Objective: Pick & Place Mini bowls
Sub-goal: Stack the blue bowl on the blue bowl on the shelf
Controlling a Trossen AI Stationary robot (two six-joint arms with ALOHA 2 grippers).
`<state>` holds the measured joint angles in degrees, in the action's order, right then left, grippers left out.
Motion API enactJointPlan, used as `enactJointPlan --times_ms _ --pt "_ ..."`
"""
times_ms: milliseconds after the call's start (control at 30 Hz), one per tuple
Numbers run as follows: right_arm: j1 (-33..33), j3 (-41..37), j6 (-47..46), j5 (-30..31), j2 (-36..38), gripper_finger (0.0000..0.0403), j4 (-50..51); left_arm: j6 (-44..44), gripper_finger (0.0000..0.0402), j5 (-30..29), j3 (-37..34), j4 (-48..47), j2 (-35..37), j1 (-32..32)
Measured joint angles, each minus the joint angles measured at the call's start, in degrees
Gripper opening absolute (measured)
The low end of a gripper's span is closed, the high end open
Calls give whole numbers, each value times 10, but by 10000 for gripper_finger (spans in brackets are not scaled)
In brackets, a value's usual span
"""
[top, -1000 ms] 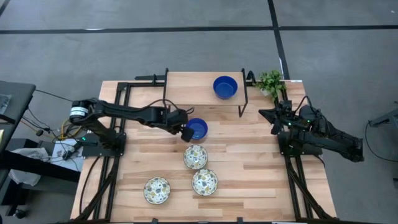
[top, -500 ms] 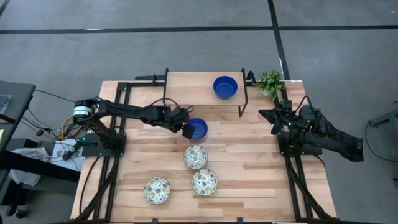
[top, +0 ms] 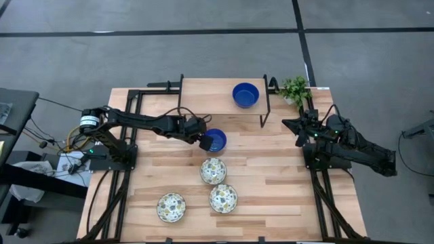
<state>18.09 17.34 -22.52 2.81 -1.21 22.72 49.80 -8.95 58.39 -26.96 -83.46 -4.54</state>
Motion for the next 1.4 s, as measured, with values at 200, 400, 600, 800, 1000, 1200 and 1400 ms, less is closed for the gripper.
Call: enactJointPlan --times_ms 200,400,600,800,1000,1200,1400 --pt "0 0 0 0 0 0 0 0 285 0 0 1 0 0" --pt "0 0 0 0 0 0 0 2 285 -4 -1 16 -21 0" --pt "-1 0 0 0 0 0 2 6 285 -4 -1 25 -48 0" --pt "-1 0 0 0 0 0 2 6 285 -4 0 35 -52 -1" --pt "-1 0 0 0 0 0 2 6 274 -4 0 37 -70 -1" --pt "-1 0 0 0 0 0 2 6 235 -5 0 41 -70 -6" --pt "-1 0 0 0 0 0 2 6 187 -5 0 44 -70 -14"
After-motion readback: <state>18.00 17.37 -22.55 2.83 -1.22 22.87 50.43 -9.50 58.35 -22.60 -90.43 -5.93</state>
